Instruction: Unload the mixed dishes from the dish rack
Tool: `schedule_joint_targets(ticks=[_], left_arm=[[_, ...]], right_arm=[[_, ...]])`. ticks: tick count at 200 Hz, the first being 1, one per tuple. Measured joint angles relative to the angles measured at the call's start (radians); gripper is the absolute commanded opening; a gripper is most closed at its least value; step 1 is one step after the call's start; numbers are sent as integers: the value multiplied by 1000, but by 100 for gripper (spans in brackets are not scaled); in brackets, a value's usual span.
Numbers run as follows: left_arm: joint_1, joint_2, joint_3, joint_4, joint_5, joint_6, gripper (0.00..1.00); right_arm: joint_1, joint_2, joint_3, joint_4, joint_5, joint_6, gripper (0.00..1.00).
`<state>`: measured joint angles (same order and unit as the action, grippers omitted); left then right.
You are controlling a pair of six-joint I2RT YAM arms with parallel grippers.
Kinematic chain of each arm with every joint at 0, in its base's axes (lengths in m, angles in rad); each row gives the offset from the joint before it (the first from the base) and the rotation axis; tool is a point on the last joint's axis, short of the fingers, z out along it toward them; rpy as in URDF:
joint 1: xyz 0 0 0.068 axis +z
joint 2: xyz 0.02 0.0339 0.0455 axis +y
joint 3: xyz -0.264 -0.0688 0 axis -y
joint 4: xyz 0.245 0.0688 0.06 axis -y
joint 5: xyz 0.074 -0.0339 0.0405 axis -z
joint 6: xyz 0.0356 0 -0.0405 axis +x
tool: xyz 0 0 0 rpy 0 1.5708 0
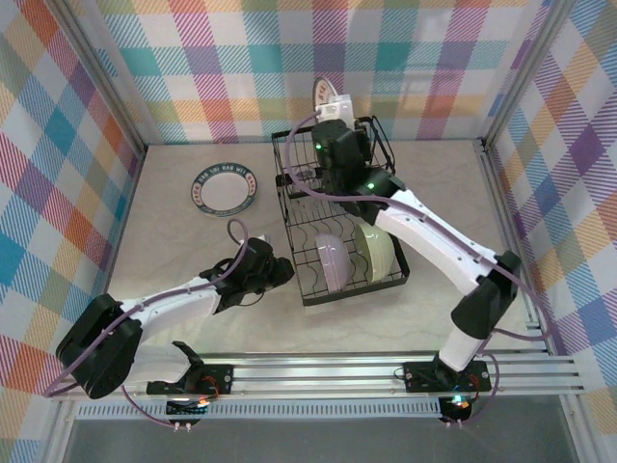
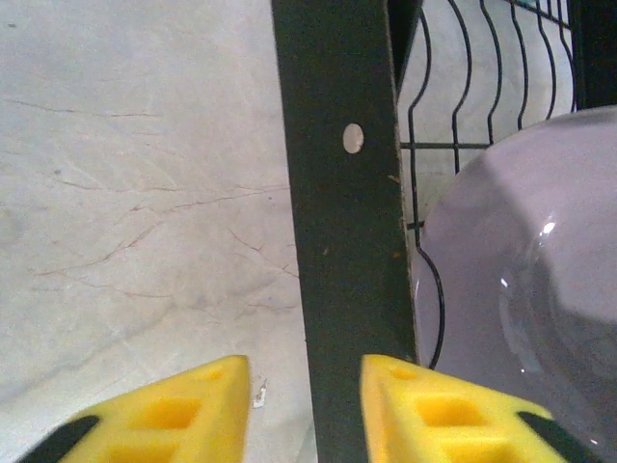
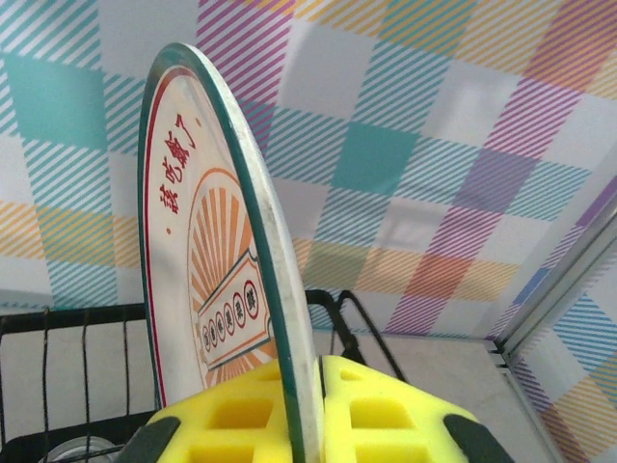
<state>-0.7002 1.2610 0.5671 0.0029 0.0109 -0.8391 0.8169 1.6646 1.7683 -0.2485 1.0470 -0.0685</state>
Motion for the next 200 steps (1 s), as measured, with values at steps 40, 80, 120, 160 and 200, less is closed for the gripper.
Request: schedule_joint_targets(ticks=[40, 80, 120, 160, 200], left_arm=[[0, -126, 6, -108, -59, 43, 80], [1, -325, 34, -247, -136, 100, 100], [10, -503, 36, -357, -153, 159, 100], [25, -597, 51, -409, -43, 229, 100], [29, -608, 105, -420, 159, 299, 100]], right_arm=[[-16, -158, -90, -31, -42, 34, 0], [-35, -361, -193, -130, -125, 122, 0], [-53, -545, -281, -264, -215, 221, 0], [-110, -704, -385, -439, -388, 330, 0], [-226, -799, -432, -586, -645, 427, 0]])
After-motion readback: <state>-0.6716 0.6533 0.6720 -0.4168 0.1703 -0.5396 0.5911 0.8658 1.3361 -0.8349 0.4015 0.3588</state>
